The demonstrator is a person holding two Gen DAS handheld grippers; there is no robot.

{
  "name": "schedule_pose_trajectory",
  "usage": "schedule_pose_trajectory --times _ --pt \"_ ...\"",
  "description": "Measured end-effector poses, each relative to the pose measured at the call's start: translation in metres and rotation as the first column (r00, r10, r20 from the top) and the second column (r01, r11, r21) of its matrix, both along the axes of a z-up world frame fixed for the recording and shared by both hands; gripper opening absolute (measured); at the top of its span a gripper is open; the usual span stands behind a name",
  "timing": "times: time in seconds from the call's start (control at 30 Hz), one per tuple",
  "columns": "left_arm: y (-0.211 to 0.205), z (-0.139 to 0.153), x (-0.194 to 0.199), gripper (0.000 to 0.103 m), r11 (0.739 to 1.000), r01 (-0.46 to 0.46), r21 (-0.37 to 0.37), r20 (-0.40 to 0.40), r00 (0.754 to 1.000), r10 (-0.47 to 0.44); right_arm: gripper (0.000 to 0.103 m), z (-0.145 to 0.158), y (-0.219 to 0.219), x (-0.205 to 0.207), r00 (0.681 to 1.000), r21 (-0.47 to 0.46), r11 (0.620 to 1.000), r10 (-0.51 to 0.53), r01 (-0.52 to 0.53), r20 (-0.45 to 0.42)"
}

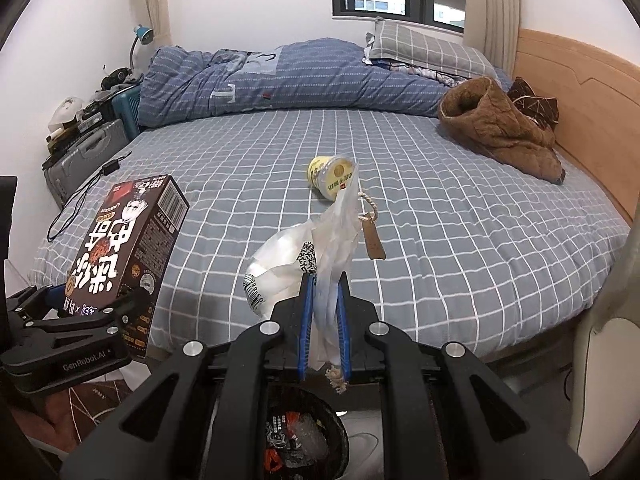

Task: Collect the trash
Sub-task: 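Carry the snack box in the left tool and mesh bag in the right tool over the bin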

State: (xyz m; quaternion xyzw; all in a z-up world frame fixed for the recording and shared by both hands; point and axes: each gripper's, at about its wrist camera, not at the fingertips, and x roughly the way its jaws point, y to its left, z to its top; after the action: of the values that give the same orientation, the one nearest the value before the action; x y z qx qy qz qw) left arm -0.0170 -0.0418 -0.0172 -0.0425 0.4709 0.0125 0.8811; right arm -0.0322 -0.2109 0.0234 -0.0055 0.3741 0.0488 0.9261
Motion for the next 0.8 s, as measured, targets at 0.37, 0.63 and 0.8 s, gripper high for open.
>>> schedule_pose_trajectory --times 0.37,0.63,0.8 --pt "0.004 -0.022 -0.046 0.089 1.000 0.005 -0.019 -0.026 1.000 -0.005 0.011 -0.023 0.011 -0.038 0.999 -0.009 1.000 0.023 -0.023 -0.045" --pt "0.008 -0.044 -0.080 0.089 0.999 0.015 -0.029 -0.062 0.998 -0.017 0.011 -0.039 0.018 -0.067 0.996 -0.013 0.998 0.054 -0.055 -0.077" --pt "0.007 -0.062 -0.099 0.089 0.999 0.022 -0.032 -0.098 0.995 -0.025 0.011 -0.053 0.022 -0.083 0.993 -0.016 0.998 0.063 -0.064 -0.097"
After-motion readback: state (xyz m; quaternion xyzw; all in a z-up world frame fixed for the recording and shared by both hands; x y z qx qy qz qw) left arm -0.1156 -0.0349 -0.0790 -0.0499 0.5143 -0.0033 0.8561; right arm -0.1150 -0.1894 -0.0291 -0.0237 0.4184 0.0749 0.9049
